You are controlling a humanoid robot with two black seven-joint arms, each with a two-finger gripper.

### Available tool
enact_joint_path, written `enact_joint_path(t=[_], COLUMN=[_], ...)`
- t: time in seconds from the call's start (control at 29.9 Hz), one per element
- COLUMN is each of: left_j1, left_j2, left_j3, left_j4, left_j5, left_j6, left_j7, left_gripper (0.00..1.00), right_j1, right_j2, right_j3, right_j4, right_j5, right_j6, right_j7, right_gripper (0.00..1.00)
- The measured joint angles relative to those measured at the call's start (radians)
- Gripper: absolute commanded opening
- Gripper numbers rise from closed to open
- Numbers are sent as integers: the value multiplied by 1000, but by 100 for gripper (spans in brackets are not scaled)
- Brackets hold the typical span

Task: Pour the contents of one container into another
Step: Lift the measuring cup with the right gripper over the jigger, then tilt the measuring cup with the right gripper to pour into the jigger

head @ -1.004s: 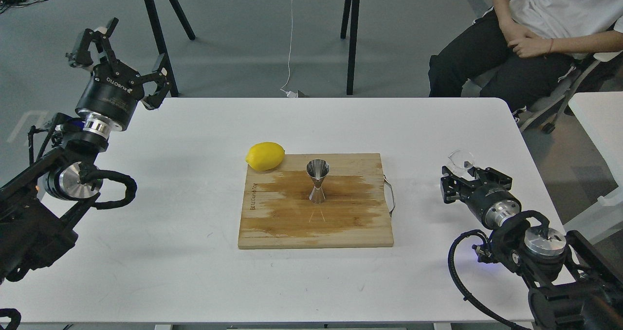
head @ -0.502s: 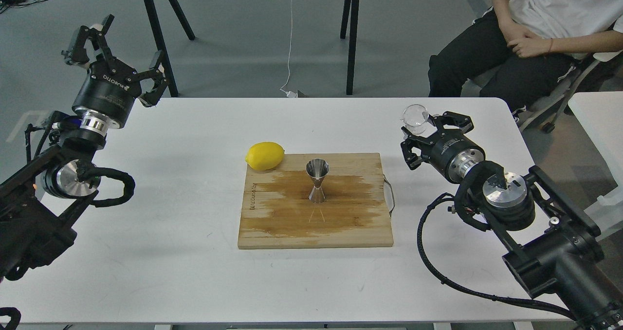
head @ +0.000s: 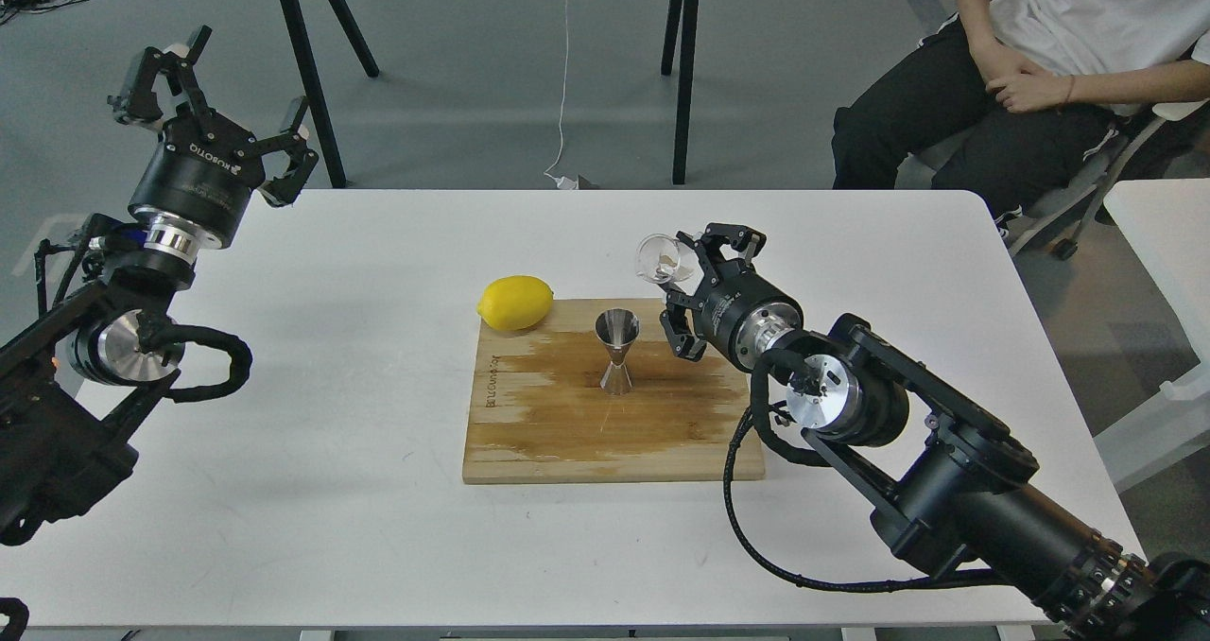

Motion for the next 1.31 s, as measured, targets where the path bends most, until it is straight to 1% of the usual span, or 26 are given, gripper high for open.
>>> enact_joint_path(t=[0.74, 0.94, 1.31], left_j1=[2, 2, 2], left_j2=[2, 2, 4], left_j3=[0, 0, -3], left_j4=[2, 2, 2], left_j5=[0, 0, 0], left_j6=[-1, 0, 0], left_j7=[-1, -2, -2], left_gripper=[100, 100, 100], right_j1=[42, 42, 56], right_j2=[4, 3, -2], right_j3=[-99, -115, -164], right_j4=[-5, -3, -2], right_j5=[-121, -220, -285], right_j6=[-2, -10, -23], right_j7=[0, 1, 3], right_gripper=[37, 37, 37])
